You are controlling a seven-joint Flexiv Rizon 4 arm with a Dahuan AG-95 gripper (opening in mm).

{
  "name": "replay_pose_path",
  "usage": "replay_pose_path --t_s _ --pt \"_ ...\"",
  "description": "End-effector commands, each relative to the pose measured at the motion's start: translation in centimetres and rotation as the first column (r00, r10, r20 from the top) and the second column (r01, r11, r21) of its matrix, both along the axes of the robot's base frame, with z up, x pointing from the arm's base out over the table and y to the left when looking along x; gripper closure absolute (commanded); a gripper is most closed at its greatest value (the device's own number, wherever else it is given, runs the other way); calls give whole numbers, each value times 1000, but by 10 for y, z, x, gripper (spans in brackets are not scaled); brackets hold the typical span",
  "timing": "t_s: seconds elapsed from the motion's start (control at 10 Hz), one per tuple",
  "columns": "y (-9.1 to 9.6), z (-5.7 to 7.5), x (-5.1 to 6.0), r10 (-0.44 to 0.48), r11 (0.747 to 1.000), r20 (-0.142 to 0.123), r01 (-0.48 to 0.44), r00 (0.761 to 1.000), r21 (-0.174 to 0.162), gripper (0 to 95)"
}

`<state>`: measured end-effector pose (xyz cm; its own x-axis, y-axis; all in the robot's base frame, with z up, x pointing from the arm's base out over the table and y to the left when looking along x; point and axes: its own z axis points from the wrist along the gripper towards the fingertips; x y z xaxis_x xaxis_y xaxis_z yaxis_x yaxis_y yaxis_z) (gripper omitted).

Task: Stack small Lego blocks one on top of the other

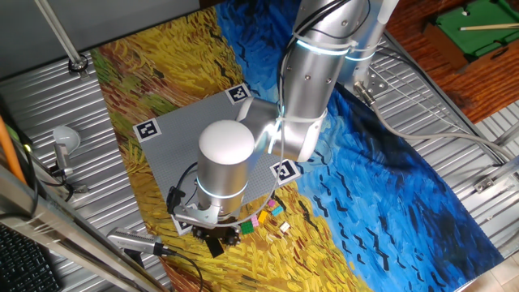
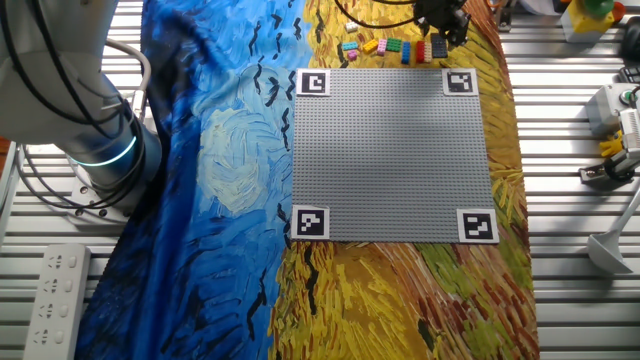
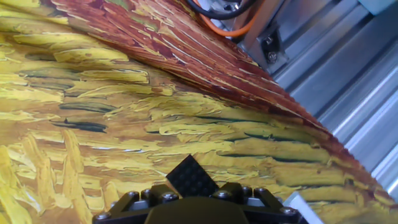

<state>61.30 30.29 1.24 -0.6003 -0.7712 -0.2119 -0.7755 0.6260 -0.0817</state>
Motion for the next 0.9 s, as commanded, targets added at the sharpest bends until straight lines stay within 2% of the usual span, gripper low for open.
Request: replay_pose_path --t_s 0.1,0.7,0.8,0.9 --pt "0 -1 1 6 1000 3 -6 1000 -1 380" --pt "1 -8 1 3 1000 3 -3 1000 15 380" --pt "1 -8 1 -6 1000 2 6 1000 25 570" --pt "1 -8 1 -18 999 0 18 1000 35 570"
